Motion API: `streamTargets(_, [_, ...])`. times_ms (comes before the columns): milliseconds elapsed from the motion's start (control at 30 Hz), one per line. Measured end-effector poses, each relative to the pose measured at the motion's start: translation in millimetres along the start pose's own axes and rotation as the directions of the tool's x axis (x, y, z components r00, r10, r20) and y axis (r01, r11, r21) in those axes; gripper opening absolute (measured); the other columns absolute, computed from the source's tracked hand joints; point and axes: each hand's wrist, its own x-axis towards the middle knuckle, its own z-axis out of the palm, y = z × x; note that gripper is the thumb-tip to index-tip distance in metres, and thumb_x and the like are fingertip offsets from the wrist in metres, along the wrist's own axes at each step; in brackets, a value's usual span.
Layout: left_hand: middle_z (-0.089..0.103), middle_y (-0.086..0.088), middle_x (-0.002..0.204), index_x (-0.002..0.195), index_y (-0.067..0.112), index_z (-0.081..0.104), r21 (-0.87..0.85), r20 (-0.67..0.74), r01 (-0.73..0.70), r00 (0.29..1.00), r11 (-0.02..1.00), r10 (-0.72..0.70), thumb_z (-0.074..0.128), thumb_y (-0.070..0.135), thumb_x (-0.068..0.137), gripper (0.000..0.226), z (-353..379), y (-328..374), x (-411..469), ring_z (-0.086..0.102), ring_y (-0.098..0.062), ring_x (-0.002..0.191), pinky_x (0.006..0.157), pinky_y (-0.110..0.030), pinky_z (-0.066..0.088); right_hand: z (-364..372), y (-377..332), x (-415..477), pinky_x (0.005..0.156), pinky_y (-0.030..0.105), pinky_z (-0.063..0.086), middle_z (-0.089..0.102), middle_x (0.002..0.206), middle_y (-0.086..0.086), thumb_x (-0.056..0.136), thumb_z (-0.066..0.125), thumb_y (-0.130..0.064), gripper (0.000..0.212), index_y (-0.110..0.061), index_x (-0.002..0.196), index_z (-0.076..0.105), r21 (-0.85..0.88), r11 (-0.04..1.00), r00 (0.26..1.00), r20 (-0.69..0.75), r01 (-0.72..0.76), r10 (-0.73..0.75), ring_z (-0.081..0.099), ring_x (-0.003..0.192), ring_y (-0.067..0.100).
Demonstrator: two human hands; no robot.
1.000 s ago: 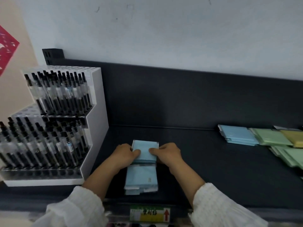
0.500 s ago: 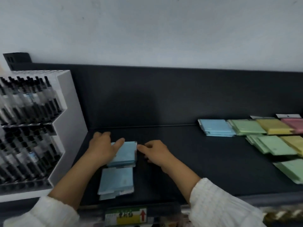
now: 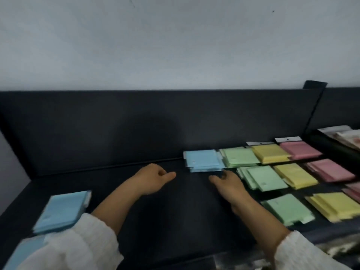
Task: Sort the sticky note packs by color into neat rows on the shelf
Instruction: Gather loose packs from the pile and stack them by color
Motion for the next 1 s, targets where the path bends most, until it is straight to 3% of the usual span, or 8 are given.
streamTargets(100, [0.062,-0.003,0.115,0.113,0.013,0.063,-0.068,-0.03,0.045,0.998,0.997,-0.047,0.049,0.054,0.088,0.05,27,16,27,0.058,-0.017,0.102,0.091,-0.03,0.045,-11,13,23,0.088,0.043,0.052,0.064,0.109,0.008,0.072,0.062,-0.037,0.051,-0.012,0.115,0.057,0.047,0.999,0.999,-0.032,-0.012,0.014,0.061,0.096,0.025])
streamTargets(267, [0.058,-0.003,0.115,0.122,0.008,0.054,-0.186,-0.117,0.088,0.987,0.979,-0.111,0.045,0.052,0.09,0.055,60,33,61,0.056,-0.018,0.101,0.086,-0.028,0.043,-16,13,49,0.09,0.039,0.051,0.06,0.116,0.014,0.083,0.06,-0.025,0.047,-0.003,0.124,0.048,0.075,0.997,0.999,-0.041,-0.016,0.019,0.058,0.104,0.029])
streamTargets(367, [0.055,0.003,0.098,0.108,0.013,0.058,-0.222,-0.19,0.09,0.973,0.971,-0.134,0.045,0.047,0.092,0.04,70,42,73,0.053,-0.013,0.088,0.088,-0.027,0.042,-12,15,61,0.086,0.035,0.05,0.059,0.118,0.016,0.086,0.059,-0.018,0.041,-0.001,0.122,0.047,0.024,1.0,1.0,-0.028,0.003,-0.002,0.057,0.105,0.029])
streamTargets(500, [0.055,-0.005,0.129,0.131,0.015,0.048,-0.234,-0.212,0.075,0.969,0.969,-0.126,0.044,0.051,0.091,0.054,80,46,87,0.052,-0.023,0.114,0.097,-0.033,0.042,-8,16,73,0.09,0.037,0.048,0.058,0.119,0.018,0.086,0.057,-0.02,0.041,0.0,0.121,0.047,-0.031,0.999,0.999,-0.042,0.023,-0.024,0.055,0.108,0.032])
streamTargets(600, [0.053,-0.001,0.131,0.134,0.025,0.044,-0.186,-0.225,0.107,0.963,0.977,-0.148,0.041,0.056,0.089,0.055,86,47,96,0.047,-0.024,0.12,0.101,-0.044,0.039,-5,18,79,0.093,0.041,0.047,0.059,0.118,0.018,0.086,0.058,-0.022,0.042,0.0,0.121,0.048,-0.051,0.998,0.997,-0.061,0.049,-0.052,0.055,0.108,0.033])
streamTargets(700, [0.054,0.004,0.128,0.13,0.03,0.045,-0.163,-0.27,0.132,0.947,0.978,-0.173,0.045,0.054,0.089,0.048,90,48,104,0.049,-0.021,0.117,0.099,-0.045,0.039,-2,19,82,0.091,0.038,0.048,0.061,0.117,0.018,0.087,0.057,-0.019,0.039,-0.001,0.121,0.05,-0.039,0.996,0.993,-0.088,0.081,-0.084,0.058,0.106,0.031])
streamTargets(867, [0.057,0.002,0.126,0.125,0.022,0.05,-0.431,-0.249,0.049,0.953,0.901,-0.171,0.064,0.032,0.084,0.044,88,43,110,0.054,-0.017,0.111,0.101,-0.042,0.041,1,21,78,0.083,0.028,0.042,0.063,0.117,0.016,0.093,0.052,-0.023,0.036,-0.001,0.121,0.054,-0.025,0.992,0.965,-0.232,0.121,-0.124,0.057,0.108,0.03])
streamTargets(1000, [0.053,-0.007,0.131,0.139,0.009,0.034,-0.631,-0.17,0.056,0.963,0.774,-0.208,0.069,0.008,0.08,0.069,75,40,106,0.053,-0.017,0.105,0.091,-0.029,0.045,5,21,83,0.081,0.028,0.041,0.065,0.11,0.013,0.092,0.051,-0.037,0.041,-0.005,0.114,0.059,-0.001,0.995,0.976,-0.196,0.095,-0.094,0.058,0.104,0.029])
